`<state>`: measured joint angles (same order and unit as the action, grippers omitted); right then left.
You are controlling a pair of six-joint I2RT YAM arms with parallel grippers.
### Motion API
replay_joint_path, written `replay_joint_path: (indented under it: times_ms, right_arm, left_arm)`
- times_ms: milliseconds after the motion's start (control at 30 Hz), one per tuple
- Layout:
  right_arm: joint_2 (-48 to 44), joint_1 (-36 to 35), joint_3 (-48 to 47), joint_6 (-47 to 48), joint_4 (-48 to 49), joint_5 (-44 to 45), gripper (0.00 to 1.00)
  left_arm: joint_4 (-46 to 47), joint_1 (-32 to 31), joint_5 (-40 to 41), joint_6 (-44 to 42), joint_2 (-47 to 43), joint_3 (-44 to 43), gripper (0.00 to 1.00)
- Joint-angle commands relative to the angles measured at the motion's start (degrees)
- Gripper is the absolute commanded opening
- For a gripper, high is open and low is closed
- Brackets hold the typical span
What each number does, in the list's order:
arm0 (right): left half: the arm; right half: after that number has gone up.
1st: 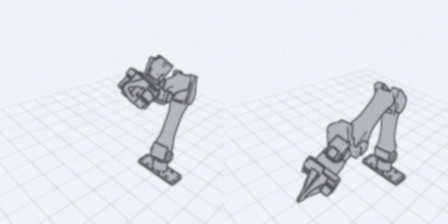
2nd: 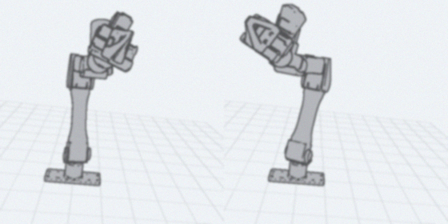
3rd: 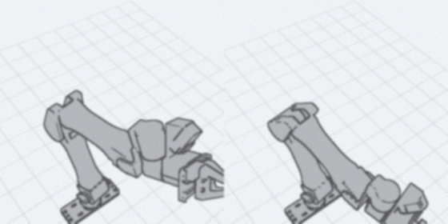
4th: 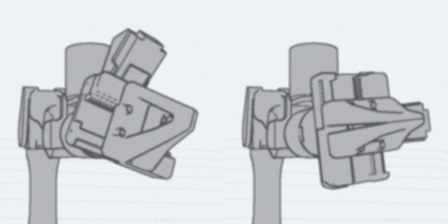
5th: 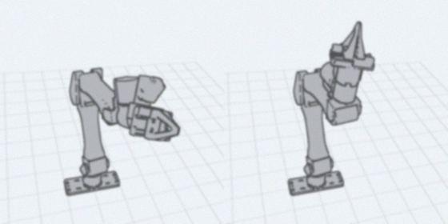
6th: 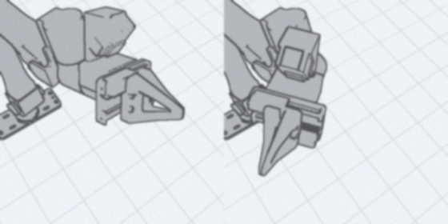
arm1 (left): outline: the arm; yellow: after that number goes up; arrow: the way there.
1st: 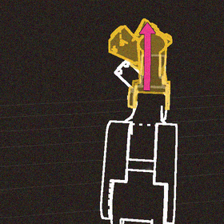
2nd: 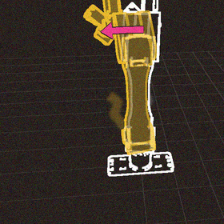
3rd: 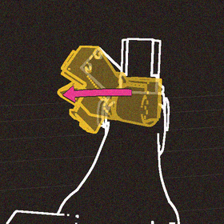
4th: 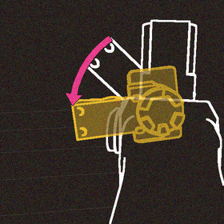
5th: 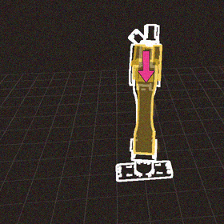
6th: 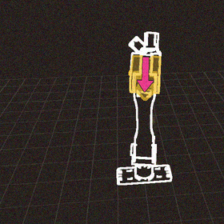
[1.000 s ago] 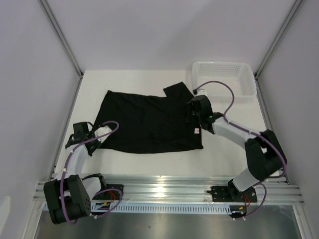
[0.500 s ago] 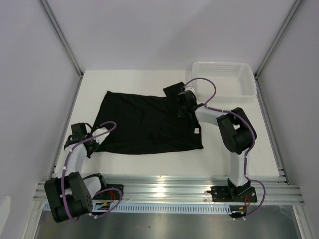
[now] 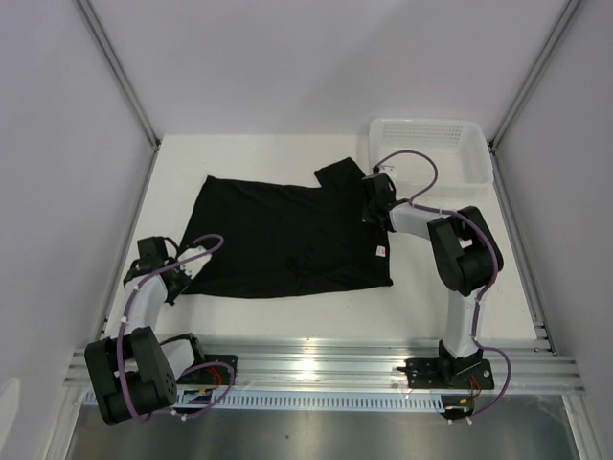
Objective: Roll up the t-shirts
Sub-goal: Flatten the tshirt, then fold the tshirt
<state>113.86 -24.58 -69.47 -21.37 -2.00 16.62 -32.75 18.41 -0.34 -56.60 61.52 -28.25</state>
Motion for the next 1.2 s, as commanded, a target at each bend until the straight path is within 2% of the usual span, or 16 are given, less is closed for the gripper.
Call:
replay_joint_path:
  times_ms: [0,200,400,533,600,700,733,833,867,933,1167]
  right_arm:
    - [-2.8,1.6,1.9,1.2,-2.0,2.2,0.0]
    - [-6.4,2.5,3.7,3.6,-1.2,1.1,0.0]
    - [-4.4,4.3,2.8,5.5,-1.1,0.4,0.01]
    - [-6.9,3.7,2.4,7.3,-1.3,-0.4,0.05]
    - [-10.5,2.3,3.4,10.2,-0.2,-0.7,0.09]
    - [-15.1,-2.6,4.3,15.9,0.4,-1.6,0.25]
    - [-15.9,-5.4,5.0,16.8,0.6,-2.6,0.33]
    - [-16.9,-8.2,6.7,17.3,3.0,-12.4,0.46]
    - [-16.6,-9.5,6.8,17.0,4.9,-18.1,0.48]
    - [-13.7,-10.7,5.2,16.4,5.7,-21.6,0.51]
    - [-3.7,-13.7,-1.7,16.9,3.3,-26.0,0.5]
  left_arm:
    - [-0.7,0.7,0.1,-0.5,-0.2,-2.0,0.01]
    - [-0.5,0.7,0.1,-0.6,0.2,-2.1,0.01]
    - [-0.7,0.7,0.1,-0.7,0.0,-2.0,0.01]
    - [-0.9,0.8,0.1,-0.6,-0.1,-2.1,0.01]
    - [-1.1,0.7,0.1,-0.5,0.1,-2.4,0.01]
    - [-1.3,0.7,-0.1,-0.3,0.0,-2.6,0.01]
    - [-1.3,0.7,-0.2,-0.4,-0.2,-2.6,0.01]
    - [-1.3,0.7,-0.9,-0.1,-0.2,-2.6,0.01]
    - [-1.4,0.7,-1.0,0.0,-0.2,-2.5,0.01]
    - [-1.3,0.7,-1.0,-0.1,-0.2,-2.5,0.01]
    - [-2.0,0.7,-0.8,-0.1,-0.5,-3.0,0.01]
